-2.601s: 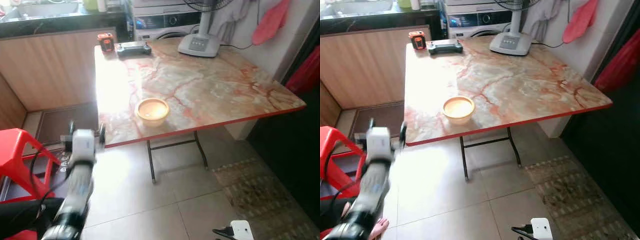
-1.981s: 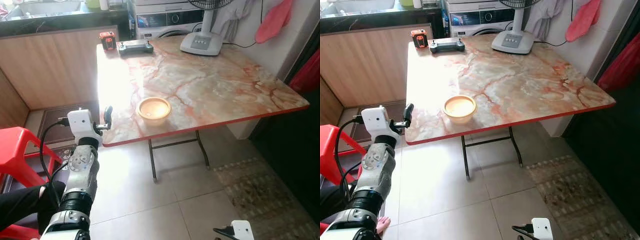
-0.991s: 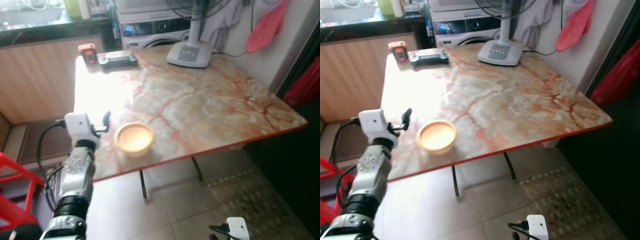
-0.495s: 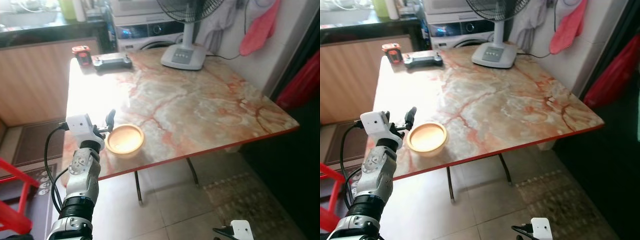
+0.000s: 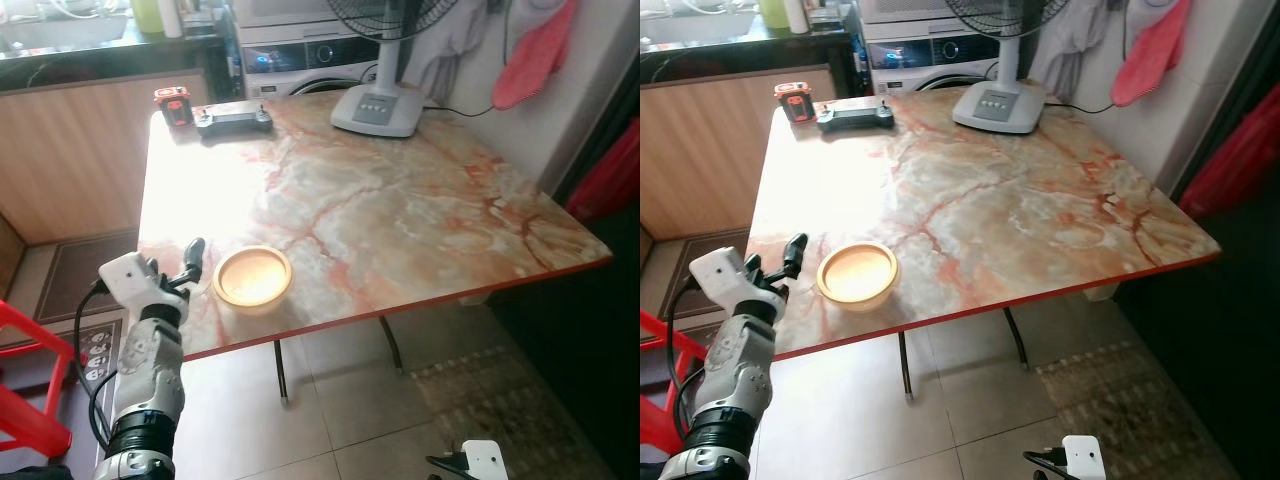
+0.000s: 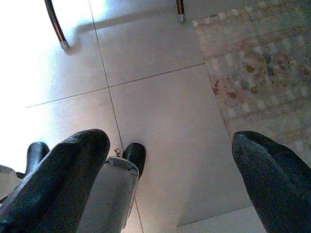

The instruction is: Restocking fridge

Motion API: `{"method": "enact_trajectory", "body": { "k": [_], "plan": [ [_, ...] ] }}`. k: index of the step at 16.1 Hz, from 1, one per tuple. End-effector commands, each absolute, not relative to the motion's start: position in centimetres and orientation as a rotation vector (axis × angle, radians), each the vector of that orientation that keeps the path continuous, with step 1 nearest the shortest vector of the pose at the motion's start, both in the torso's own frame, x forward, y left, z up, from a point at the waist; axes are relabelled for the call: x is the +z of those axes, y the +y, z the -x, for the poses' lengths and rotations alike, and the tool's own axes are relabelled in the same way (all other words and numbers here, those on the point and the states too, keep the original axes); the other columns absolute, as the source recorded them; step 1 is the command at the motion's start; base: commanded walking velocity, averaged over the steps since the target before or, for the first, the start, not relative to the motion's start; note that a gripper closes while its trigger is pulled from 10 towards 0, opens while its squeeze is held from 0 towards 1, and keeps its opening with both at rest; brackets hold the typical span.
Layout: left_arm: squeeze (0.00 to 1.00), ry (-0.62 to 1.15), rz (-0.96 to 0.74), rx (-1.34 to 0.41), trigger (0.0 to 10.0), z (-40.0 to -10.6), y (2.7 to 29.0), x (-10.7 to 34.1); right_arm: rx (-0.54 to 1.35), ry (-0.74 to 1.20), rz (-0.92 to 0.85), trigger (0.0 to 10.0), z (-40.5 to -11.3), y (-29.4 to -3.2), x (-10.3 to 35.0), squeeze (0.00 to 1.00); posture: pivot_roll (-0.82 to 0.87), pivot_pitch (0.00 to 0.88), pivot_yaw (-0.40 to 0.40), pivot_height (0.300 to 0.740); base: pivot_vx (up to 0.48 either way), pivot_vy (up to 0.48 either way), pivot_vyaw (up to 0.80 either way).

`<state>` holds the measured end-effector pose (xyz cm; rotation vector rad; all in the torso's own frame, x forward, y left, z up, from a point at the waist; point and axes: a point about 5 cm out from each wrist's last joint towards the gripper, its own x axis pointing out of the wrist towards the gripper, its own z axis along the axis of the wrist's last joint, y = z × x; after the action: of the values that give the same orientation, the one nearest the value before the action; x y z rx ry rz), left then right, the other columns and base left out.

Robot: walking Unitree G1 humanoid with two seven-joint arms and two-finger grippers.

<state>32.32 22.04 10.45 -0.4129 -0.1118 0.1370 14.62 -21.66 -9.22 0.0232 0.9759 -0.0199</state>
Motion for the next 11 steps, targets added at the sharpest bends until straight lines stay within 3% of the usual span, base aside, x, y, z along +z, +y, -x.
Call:
{"method": "enact_trajectory", "body": {
  "k": [1,3,4,11],
  "plan": [
    [1.00,-0.083,0.428,0.111,10.0,-32.2,21.9,9.9,-0.024,0.976,-0.024,10.0,-14.5,-21.7,-9.3,0.00,0.06,0.000,-0.001,0.740,0.000,0.000,0.00],
    [1.00,-0.053,0.418,0.005,10.0,-32.2,20.7,9.5,-0.024,0.971,-0.025,10.0,-14.5,-21.7,-9.2,0.00,0.06,0.000,-0.004,0.740,0.000,0.000,0.00],
    [0.00,-0.049,0.414,-0.003,10.0,-32.2,20.7,9.4,-0.024,0.969,-0.026,10.0,-14.5,-21.7,-9.2,0.00,0.06,0.000,-0.004,0.740,0.000,0.000,0.00],
    [0.00,0.015,0.490,-0.060,10.0,-32.1,19.9,7.9,-0.015,0.971,-0.014,10.0,-14.4,-21.8,-9.2,0.00,0.05,0.000,-0.008,0.740,0.000,0.000,0.00]
  ]
}}
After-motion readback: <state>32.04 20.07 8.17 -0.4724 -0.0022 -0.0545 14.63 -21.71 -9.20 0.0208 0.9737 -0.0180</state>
